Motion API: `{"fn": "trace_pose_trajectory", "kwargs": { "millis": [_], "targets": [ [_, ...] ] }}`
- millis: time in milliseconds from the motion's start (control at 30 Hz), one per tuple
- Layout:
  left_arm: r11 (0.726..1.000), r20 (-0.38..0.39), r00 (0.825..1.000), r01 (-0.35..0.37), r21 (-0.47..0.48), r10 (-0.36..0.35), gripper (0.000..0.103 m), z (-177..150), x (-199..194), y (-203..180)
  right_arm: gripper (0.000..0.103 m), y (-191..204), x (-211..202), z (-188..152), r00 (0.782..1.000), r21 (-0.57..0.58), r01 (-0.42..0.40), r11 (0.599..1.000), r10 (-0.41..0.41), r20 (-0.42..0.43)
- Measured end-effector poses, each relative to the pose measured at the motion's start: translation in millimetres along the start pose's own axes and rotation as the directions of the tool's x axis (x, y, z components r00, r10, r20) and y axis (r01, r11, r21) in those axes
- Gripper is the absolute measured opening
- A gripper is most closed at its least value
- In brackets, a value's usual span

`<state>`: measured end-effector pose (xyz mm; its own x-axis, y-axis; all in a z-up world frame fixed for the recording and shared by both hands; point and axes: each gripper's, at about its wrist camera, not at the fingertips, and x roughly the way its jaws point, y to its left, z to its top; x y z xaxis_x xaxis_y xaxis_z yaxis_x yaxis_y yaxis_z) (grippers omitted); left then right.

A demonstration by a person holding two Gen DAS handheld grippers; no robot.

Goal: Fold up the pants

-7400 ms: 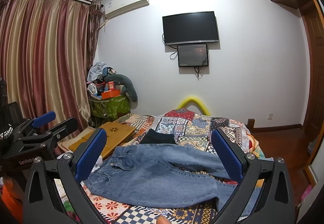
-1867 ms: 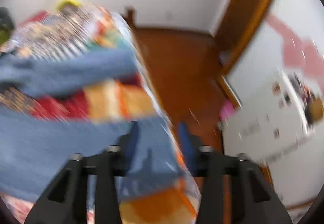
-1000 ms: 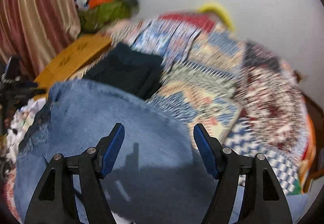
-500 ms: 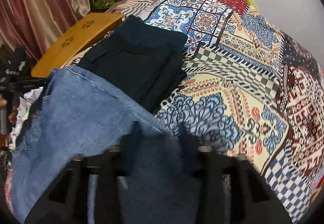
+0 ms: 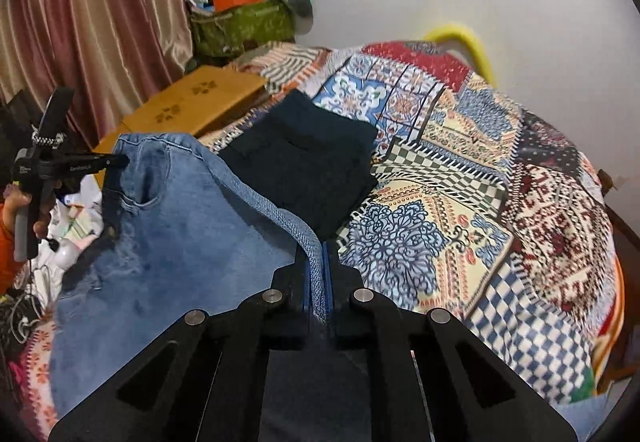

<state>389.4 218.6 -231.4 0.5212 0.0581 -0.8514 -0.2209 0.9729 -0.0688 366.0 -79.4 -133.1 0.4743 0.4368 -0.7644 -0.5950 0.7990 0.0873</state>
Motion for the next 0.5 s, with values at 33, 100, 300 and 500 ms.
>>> {"fn": "trace_pose_trajectory", "kwargs": {
  "millis": [33,100,300,500],
  "targets": [
    [1.000,0.008,1.000,0.001,0.003,-0.001,0.003,-3.4,-8.0,0.0,0.005,3.2,-7.3,-1.2,1.000,0.003,-0.005,1.000,0.005,0.006],
    [1.000,0.016,1.000,0.000,0.004,0.000,0.003,-9.5,-19.7,0.8,0.005,11.1,-22.7,-6.0,1.000,0.005,-0.009,1.000,0.009,0.019],
    [1.000,0.051,0.999,0.002,0.014,-0.002,0.003,-34.8,-56.9,4.1,0.005,37.8,-58.9,-33.1,0.999,0.011,-0.012,1.000,0.011,0.050],
    [1.000,0.064,0.998,0.005,0.010,-0.006,0.003,-62.9,-77.8,8.5,0.005,57.5,-81.1,-68.5,0.996,0.087,-0.044,0.995,0.037,0.084]
  ]
}}
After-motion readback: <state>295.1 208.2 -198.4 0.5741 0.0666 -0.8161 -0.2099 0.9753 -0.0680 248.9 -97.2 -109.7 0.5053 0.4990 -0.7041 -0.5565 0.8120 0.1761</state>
